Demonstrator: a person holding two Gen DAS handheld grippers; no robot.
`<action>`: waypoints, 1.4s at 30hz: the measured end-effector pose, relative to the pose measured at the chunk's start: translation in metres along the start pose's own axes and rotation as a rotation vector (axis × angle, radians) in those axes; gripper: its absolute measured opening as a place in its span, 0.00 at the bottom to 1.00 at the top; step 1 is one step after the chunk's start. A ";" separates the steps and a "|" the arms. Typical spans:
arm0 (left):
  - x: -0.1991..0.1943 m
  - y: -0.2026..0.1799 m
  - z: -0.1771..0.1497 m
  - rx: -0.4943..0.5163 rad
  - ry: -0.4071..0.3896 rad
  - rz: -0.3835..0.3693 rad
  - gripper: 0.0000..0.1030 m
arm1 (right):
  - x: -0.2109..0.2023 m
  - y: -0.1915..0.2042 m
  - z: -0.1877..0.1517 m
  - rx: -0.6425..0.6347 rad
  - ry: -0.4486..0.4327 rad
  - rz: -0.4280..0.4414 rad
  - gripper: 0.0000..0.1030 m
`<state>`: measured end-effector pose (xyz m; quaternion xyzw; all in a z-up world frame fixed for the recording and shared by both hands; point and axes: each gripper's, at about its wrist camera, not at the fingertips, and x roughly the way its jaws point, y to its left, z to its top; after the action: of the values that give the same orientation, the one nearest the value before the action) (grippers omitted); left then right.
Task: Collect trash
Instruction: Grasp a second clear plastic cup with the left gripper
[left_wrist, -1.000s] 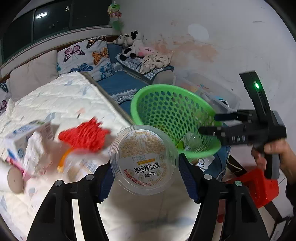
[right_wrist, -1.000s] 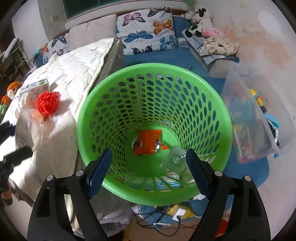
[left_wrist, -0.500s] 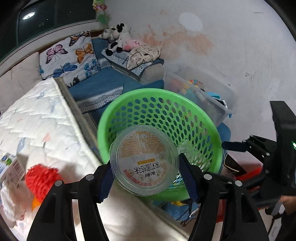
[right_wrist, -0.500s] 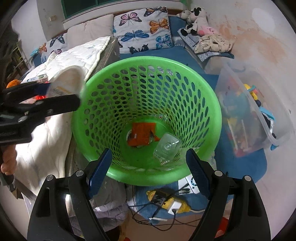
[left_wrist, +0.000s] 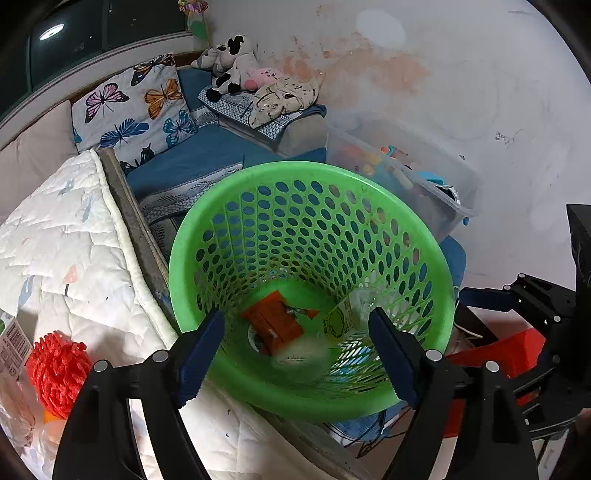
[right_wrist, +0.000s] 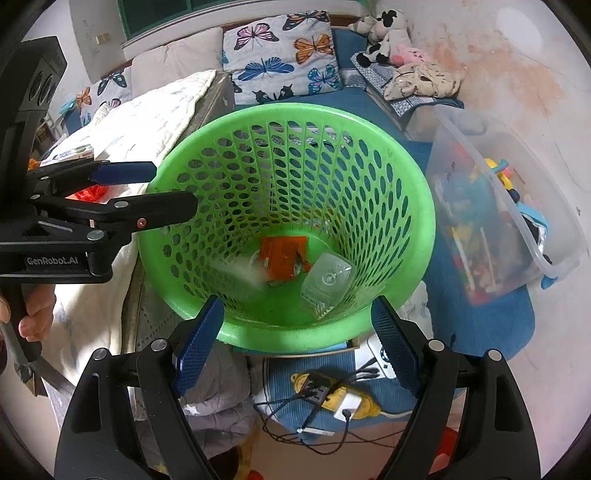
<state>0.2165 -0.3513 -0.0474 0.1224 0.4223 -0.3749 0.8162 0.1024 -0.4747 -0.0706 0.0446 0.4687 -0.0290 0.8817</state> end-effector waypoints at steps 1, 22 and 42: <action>-0.001 0.001 -0.001 -0.001 -0.002 0.001 0.76 | 0.000 0.000 0.000 0.001 0.000 0.000 0.79; -0.101 0.060 -0.067 -0.152 -0.185 0.207 0.82 | -0.018 0.044 0.006 -0.043 -0.039 0.048 0.79; -0.082 0.105 -0.097 -0.316 -0.148 0.329 0.87 | -0.002 0.088 0.015 -0.106 -0.026 0.109 0.81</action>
<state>0.2040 -0.1874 -0.0554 0.0325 0.3891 -0.1741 0.9040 0.1214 -0.3886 -0.0560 0.0228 0.4549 0.0431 0.8892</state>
